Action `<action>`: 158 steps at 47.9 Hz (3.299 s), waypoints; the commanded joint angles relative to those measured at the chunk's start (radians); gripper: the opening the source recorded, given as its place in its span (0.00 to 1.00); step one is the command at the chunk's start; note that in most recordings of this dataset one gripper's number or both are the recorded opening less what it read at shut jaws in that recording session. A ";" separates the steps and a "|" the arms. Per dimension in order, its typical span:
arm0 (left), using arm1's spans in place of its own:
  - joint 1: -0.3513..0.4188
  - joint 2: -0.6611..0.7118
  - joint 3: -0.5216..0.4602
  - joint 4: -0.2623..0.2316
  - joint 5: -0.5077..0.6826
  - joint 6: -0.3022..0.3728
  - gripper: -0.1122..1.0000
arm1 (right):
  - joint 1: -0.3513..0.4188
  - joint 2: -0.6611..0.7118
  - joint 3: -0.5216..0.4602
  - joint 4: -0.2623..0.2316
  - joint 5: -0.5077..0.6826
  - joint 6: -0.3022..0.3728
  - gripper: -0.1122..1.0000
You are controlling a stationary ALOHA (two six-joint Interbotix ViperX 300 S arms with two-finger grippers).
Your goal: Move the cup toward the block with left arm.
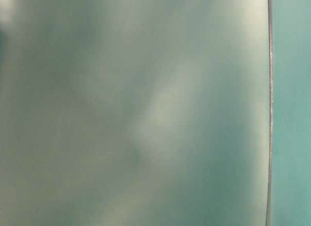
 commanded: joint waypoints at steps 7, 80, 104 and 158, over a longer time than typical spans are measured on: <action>-0.002 0.009 -0.020 0.006 0.061 -0.028 0.10 | -0.011 -0.003 -0.078 0.002 0.018 0.000 0.10; -0.308 0.816 -0.414 0.018 0.183 -0.006 0.88 | -0.011 -0.011 -0.109 0.002 0.097 0.009 0.10; -0.348 1.011 -0.523 0.017 0.187 -0.026 0.88 | -0.012 -0.011 -0.106 0.002 0.098 0.008 0.10; -0.368 1.292 -0.749 0.012 0.126 -0.044 0.88 | -0.011 -0.005 -0.103 0.002 0.144 0.008 0.10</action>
